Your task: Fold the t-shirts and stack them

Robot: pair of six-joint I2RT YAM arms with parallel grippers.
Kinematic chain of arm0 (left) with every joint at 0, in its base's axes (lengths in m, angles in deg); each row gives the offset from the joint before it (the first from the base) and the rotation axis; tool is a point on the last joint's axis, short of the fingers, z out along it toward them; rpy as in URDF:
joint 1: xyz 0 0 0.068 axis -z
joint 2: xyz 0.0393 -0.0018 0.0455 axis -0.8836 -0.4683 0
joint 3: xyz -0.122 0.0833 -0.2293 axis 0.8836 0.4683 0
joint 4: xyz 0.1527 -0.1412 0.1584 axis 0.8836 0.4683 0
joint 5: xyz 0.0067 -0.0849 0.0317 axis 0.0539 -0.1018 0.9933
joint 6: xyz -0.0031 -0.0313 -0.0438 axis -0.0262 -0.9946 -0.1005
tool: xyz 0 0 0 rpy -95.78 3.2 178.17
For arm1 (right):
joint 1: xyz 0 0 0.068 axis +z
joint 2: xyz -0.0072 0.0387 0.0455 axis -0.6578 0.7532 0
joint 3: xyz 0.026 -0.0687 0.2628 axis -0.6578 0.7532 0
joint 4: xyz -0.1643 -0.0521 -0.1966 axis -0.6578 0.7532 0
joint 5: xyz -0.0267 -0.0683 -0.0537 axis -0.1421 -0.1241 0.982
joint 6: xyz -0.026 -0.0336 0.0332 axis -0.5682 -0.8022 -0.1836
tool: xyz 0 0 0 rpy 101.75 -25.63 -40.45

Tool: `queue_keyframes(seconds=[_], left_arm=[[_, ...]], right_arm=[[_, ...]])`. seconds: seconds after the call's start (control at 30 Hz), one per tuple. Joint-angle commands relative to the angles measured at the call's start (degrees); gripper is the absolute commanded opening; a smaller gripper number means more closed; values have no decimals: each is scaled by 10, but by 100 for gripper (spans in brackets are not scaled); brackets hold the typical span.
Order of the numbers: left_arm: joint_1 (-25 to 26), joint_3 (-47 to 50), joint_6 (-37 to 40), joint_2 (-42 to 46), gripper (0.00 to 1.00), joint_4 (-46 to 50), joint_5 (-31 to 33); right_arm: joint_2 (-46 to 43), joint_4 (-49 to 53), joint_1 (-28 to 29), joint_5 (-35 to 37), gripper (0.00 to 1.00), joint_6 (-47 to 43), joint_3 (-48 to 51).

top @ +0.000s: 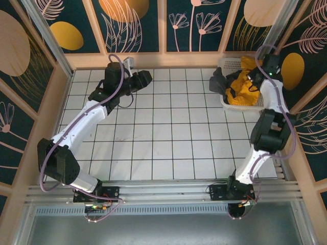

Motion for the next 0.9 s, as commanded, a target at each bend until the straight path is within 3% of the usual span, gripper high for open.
queue_keyframes(seconds=[0.0,0.13,0.23,0.43,0.63,0.73,0.8,0.87], left_arm=[[0,14,-2,15,43,-2,17],[1,14,-1,22,42,7,44],[1,11,5,30,41,22,78],[1,2,5,57,40,74,185],[0,-6,-11,100,46,151,332],[0,-4,-21,128,52,185,394],[0,0,-27,150,53,204,432],[0,13,-30,173,56,213,461]], right_arm=[[-102,-84,8,3,0,6,6],[-188,-141,38,-3,0,0,-1],[-236,-185,97,11,0,-18,-22],[-247,-209,302,87,0,-84,-91],[-172,-226,511,137,0,-92,-88],[-93,-202,562,82,0,-51,-100],[-20,-171,581,-23,0,-32,-142],[64,-100,598,-118,11,-38,-215]])
